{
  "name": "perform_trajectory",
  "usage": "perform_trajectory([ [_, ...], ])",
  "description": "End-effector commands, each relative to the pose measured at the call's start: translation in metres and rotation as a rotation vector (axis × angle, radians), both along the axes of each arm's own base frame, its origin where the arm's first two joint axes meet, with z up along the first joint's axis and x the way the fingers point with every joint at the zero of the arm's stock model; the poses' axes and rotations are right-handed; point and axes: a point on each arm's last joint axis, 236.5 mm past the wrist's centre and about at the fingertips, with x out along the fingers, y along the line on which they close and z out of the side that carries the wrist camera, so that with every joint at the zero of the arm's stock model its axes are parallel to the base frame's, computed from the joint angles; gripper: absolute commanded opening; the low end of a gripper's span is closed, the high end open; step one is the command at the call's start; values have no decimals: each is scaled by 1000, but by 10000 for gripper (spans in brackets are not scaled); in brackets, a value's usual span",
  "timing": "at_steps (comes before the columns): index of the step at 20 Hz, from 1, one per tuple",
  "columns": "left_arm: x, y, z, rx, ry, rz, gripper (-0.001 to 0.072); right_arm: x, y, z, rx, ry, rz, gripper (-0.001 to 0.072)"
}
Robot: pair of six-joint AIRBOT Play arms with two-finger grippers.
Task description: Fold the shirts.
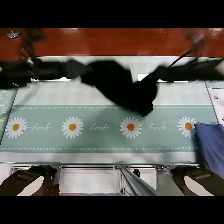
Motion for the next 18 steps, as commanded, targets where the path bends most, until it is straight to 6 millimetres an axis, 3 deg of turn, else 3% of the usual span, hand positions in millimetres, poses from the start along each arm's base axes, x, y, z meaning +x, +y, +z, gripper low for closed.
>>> perform_trajectory([
  [1,7,66,103,131,-217,270,23,-42,-43,155,-98,-361,-46,17],
  [2,-3,75,132,127,-276,309,23,-64,-44,188,-105,-448,-38,17],
  [4,-31,89,178,123,-399,357,23,-107,-47,231,-122,-572,-26,17],
  [5,-47,96,194,120,-448,378,23,-128,-53,242,-143,-606,-43,17],
  [7,-84,103,218,90,-514,395,23,-162,-69,242,-188,-612,-85,17],
  [9,-118,105,222,94,-531,376,23,-190,-77,240,-223,-615,-99,17],
  [11,-144,103,198,130,-437,332,23,-210,-77,229,-234,-578,-77,17],
  [14,-164,99,134,226,-238,255,24,-223,-68,198,-245,-450,-6,17],
  [18,-152,97,58,264,-47,239,24,-207,-55,134,-230,-236,78,18],
])
